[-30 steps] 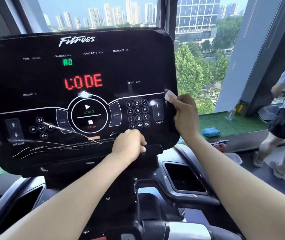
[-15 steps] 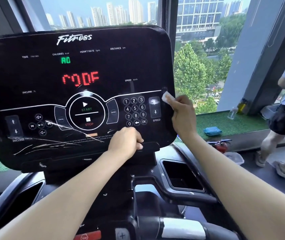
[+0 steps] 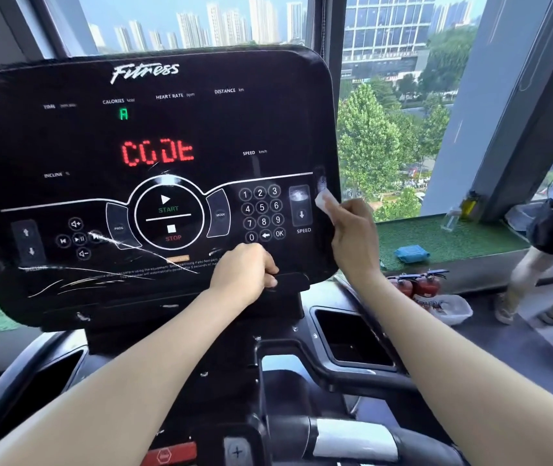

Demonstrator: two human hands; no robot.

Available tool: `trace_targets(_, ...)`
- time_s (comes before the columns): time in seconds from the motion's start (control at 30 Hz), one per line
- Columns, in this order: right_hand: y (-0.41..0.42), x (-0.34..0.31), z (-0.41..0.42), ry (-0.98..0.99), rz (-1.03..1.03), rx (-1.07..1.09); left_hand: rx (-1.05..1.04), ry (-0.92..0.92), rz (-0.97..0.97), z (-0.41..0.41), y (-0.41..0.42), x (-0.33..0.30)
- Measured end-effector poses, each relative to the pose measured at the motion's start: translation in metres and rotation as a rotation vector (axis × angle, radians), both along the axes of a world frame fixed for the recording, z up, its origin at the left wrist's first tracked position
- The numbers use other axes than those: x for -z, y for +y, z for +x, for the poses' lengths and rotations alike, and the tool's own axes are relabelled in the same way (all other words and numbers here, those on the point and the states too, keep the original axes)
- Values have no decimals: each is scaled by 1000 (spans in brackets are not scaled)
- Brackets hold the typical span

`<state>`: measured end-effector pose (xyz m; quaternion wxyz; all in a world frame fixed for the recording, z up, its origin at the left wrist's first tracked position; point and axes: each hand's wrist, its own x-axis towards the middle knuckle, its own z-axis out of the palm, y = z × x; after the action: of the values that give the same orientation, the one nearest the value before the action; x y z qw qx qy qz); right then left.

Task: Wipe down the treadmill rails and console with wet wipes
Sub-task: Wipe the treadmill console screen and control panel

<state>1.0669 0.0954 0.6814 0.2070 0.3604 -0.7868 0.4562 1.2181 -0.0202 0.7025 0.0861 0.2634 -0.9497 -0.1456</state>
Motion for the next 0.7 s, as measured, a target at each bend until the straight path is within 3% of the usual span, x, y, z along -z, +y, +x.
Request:
trace_targets(0.13,14,35,24,4,113,-3,-2,6,-10,0,0,2)
trace_targets(0.23,27,62,45,2,84,-8,0,12,-9,0,-2,3)
trace_targets(0.47,2,1,23,-53,55,59,44,8,-29,2,-3,2)
trace_targets(0.7,0,26,47,-162,-18,183,108,54,-121,40,-20,7)
